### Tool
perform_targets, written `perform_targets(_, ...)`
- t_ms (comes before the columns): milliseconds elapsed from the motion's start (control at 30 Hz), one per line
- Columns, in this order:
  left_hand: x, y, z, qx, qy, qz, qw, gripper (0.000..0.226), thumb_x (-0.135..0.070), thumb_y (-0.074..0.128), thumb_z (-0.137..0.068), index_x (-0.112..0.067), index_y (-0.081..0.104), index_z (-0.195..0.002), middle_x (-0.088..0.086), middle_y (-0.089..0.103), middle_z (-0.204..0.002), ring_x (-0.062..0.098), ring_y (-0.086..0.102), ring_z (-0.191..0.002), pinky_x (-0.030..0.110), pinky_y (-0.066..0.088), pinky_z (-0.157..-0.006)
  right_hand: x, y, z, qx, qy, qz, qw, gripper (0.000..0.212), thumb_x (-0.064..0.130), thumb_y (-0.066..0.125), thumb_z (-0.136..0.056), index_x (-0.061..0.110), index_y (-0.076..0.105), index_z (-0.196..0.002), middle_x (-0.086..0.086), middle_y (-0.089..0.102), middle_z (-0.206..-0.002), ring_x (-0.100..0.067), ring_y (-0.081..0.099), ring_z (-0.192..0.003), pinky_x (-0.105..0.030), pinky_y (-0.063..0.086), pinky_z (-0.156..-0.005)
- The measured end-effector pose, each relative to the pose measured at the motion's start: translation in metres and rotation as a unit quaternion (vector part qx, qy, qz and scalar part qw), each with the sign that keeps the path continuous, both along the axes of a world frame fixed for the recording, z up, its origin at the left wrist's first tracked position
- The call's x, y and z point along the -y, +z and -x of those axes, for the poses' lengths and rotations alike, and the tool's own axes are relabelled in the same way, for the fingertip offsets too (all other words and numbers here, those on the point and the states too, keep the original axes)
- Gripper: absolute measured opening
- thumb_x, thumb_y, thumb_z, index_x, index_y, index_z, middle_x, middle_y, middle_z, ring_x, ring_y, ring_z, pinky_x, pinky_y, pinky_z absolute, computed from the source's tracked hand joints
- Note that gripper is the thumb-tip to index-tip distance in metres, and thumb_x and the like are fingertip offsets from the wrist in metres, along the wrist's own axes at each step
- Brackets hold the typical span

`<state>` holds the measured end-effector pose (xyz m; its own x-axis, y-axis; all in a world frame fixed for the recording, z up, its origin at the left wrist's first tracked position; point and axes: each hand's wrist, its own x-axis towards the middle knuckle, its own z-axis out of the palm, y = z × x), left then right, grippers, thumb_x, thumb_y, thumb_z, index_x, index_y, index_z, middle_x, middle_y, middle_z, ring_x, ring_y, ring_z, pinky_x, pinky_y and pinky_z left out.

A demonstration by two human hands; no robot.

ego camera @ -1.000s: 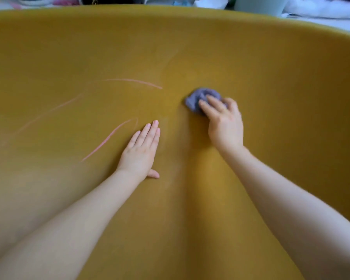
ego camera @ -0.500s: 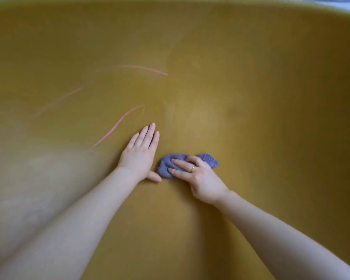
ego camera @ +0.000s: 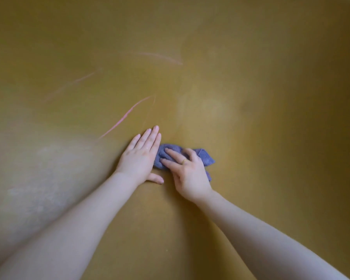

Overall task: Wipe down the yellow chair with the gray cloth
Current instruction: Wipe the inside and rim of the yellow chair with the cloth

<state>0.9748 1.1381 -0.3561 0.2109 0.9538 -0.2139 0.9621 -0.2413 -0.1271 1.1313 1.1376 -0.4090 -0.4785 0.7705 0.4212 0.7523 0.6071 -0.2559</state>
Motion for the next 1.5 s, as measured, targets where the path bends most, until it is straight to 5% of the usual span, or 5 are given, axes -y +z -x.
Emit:
perform_targets(467, -0.001, -0.003, 0.001, -0.007, -0.004, 0.013, 1.000, 0.123, -0.074, 0.052, -0.070, -0.007, -0.018, -0.146, 0.008, -0.029, -0.153, 0.019, -0.019, -0.144, 0.032, -0.009, -0.116, -0.112, 0.068, -0.032, 0.040, -0.139, -0.127, 0.981, 0.043, 0.009, 0.040, -0.081, 0.018, 0.066, -0.115, -0.006, 0.056, -0.132, -0.041, 0.055, -0.102, -0.040, 0.046, -0.084)
perform_targets(733, 0.002, 0.003, -0.005, -0.012, 0.006, 0.012, 1.000, 0.123, -0.069, 0.057, -0.071, -0.005, -0.015, -0.147, 0.009, -0.026, -0.154, 0.020, -0.016, -0.144, 0.032, -0.008, -0.116, -0.011, 0.003, -0.001, 0.062, -0.045, -0.033, 0.996, 0.046, 0.018, 0.034, -0.076, 0.021, 0.071, -0.105, -0.005, 0.064, -0.120, -0.037, 0.061, -0.092, -0.039, 0.050, -0.069)
perform_targets(933, 0.001, 0.001, -0.005, -0.012, 0.007, 0.014, 1.000, 0.122, -0.068, 0.057, -0.071, -0.004, -0.014, -0.147, 0.010, -0.026, -0.154, 0.020, -0.017, -0.144, 0.033, -0.008, -0.116, -0.077, 0.042, -0.033, 0.261, 0.042, -0.201, 0.943, 0.042, 0.021, 0.037, -0.081, 0.030, 0.069, -0.107, 0.000, 0.063, -0.122, -0.027, 0.065, -0.089, -0.025, 0.044, -0.062)
perform_targets(1200, -0.002, -0.005, 0.000, -0.006, 0.004, 0.018, 1.000, 0.123, -0.071, 0.054, -0.071, -0.005, -0.017, -0.146, 0.009, -0.027, -0.153, 0.020, -0.019, -0.143, 0.032, -0.010, -0.115, -0.097, 0.044, 0.001, 0.037, -0.111, -0.169, 0.979, 0.048, 0.011, 0.036, -0.074, 0.020, 0.069, -0.108, -0.007, 0.061, -0.126, -0.042, 0.059, -0.093, -0.040, 0.049, -0.073)
perform_targets(1500, -0.001, 0.019, -0.002, 0.015, 0.018, -0.090, 0.996, 0.119, -0.064, 0.072, -0.061, -0.001, 0.019, -0.146, 0.012, 0.013, -0.156, 0.022, 0.013, -0.145, 0.034, 0.000, -0.117, -0.056, 0.026, 0.000, 0.158, -0.001, -0.116, 0.981, 0.047, 0.018, 0.034, -0.078, 0.024, 0.071, -0.105, -0.003, 0.064, -0.121, -0.031, 0.064, -0.088, -0.031, 0.050, -0.069)
